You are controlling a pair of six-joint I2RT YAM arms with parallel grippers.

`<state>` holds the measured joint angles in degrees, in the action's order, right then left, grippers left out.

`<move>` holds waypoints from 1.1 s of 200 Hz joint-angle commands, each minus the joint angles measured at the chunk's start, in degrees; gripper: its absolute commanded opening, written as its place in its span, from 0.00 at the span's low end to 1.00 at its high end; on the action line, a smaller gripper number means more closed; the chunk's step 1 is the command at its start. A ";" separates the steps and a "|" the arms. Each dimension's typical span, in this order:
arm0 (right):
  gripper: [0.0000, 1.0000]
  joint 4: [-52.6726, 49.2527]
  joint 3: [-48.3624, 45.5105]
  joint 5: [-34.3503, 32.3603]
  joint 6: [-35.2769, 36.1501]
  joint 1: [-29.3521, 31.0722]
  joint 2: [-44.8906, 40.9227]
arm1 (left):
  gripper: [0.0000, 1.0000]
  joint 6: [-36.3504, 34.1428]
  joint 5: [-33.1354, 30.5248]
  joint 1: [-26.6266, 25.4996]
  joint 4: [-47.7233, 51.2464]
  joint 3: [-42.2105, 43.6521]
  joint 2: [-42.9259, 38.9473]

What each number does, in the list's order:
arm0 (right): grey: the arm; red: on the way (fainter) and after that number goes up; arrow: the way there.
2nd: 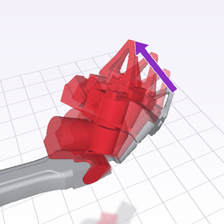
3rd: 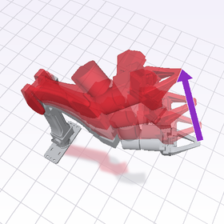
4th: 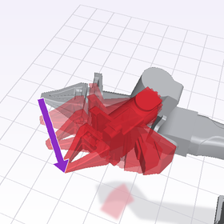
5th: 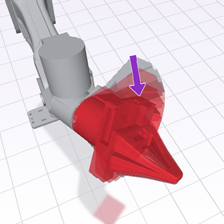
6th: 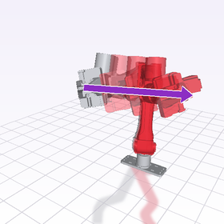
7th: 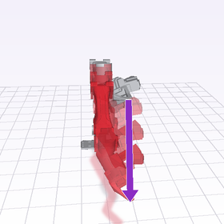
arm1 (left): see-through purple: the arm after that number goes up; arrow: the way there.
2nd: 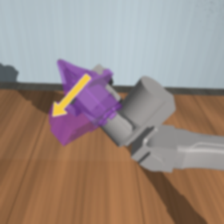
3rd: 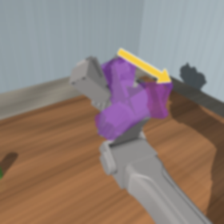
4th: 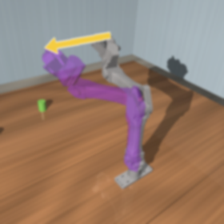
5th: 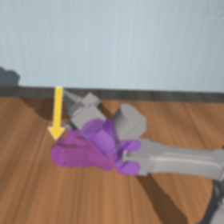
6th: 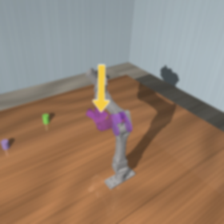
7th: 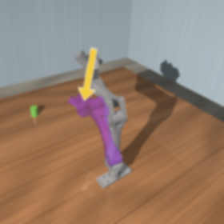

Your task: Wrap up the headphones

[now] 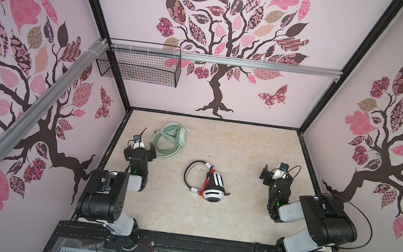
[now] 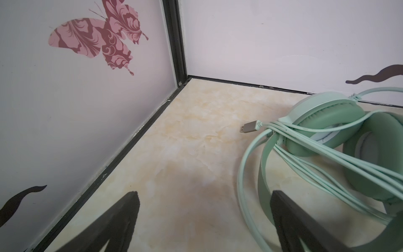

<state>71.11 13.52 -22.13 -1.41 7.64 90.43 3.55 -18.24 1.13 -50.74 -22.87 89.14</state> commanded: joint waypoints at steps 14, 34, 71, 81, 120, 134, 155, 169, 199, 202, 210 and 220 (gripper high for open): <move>0.99 -3.87 2.69 2.96 -2.24 -2.05 -0.62 | 0.97 -0.08 3.56 -1.30 -3.99 1.86 2.11; 0.99 -4.30 2.85 3.02 -2.21 -2.19 -0.62 | 0.97 -0.01 3.64 -1.37 -0.59 1.17 0.64; 0.99 -0.81 0.19 15.05 2.92 -2.15 -1.94 | 0.97 0.15 2.53 -1.89 -1.00 1.50 0.53; 0.99 4.89 -4.03 19.34 4.30 -2.17 -3.37 | 0.97 0.21 2.51 -1.83 -0.71 1.52 0.39; 0.99 -8.30 4.24 20.89 -0.56 -6.53 -1.28 | 0.97 0.14 3.05 -1.66 0.11 1.33 0.09; 0.99 -7.08 3.63 20.91 -0.66 -6.58 -1.47 | 0.97 0.14 3.12 -1.67 0.33 1.34 -0.02; 1.00 -5.91 3.12 20.90 -0.61 -6.57 -1.31 | 0.97 0.17 3.09 -1.65 0.29 1.38 0.06; 1.00 -6.27 3.18 20.90 -0.55 -6.50 -1.48 | 0.97 0.14 3.13 -1.65 0.28 1.34 0.05; 1.00 -6.26 3.23 20.90 -0.52 -6.54 -1.45 | 0.97 0.14 3.12 -1.65 0.29 1.28 0.06; 1.00 -6.25 3.21 20.94 -0.55 -6.58 -1.48 | 0.97 0.18 3.12 -1.63 0.21 1.31 0.04; 0.99 -6.32 3.18 20.90 -0.54 -6.56 -1.49 | 0.97 0.18 3.12 -1.65 0.29 1.32 0.02; 1.00 -7.06 3.81 21.02 -0.44 -6.52 -1.11 | 0.97 0.15 3.12 -1.65 0.27 1.30 0.06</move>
<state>65.19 16.40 -1.69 -1.50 1.08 89.49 3.62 -15.33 -0.43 -50.30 -22.28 89.84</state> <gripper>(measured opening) 0.994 0.971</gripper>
